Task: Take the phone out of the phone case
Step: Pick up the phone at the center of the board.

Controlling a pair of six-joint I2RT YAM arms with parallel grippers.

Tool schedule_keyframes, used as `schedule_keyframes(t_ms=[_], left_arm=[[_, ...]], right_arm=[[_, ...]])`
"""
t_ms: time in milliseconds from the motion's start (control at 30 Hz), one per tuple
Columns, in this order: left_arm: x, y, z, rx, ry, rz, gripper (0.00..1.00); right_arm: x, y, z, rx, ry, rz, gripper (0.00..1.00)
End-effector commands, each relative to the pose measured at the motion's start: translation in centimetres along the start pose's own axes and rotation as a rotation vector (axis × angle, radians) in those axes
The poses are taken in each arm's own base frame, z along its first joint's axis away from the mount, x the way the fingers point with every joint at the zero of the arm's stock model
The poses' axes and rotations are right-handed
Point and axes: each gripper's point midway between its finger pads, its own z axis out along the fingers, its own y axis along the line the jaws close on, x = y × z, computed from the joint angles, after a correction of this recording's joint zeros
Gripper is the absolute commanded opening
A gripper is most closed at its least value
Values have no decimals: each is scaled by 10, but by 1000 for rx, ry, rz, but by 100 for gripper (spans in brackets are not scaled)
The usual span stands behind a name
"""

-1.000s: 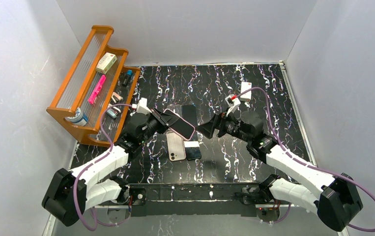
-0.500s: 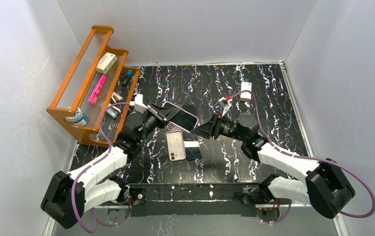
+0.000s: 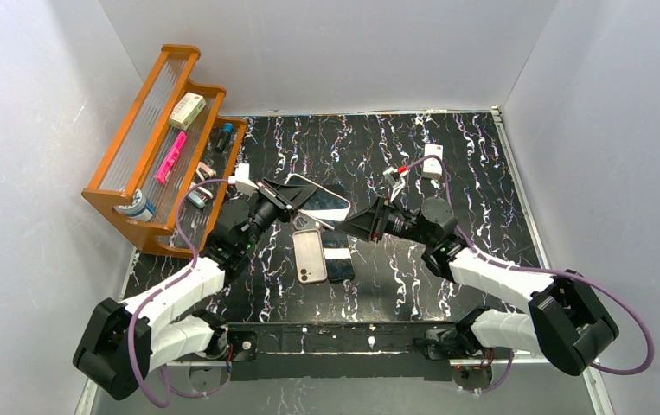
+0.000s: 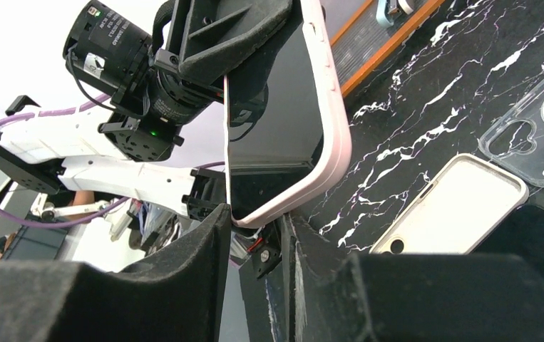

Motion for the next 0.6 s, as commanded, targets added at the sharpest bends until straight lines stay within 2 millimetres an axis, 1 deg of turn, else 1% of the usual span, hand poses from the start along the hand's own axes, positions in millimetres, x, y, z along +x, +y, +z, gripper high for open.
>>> schedule_keyframes(t_ms=[0,100,267,333,467,567], left_arm=[[3,-25,-1,99,23,-33,0],[7,-22,0,93,43,-53,0],[10,-19,0,82,57,-89,0],[11,-17,0,76,62,-98,0],[15,-11,2,59,86,-115,0],[19,-13,4,62,111,-110,0]], right_arm=[[-13,30,8,-149,6,-154,22],[-6,28,8,-179,41,-223,15],[-2,21,9,-187,60,-377,1],[-1,19,10,-199,75,-449,1],[-1,18,15,-225,105,-527,1],[-10,15,22,-203,94,-565,1]])
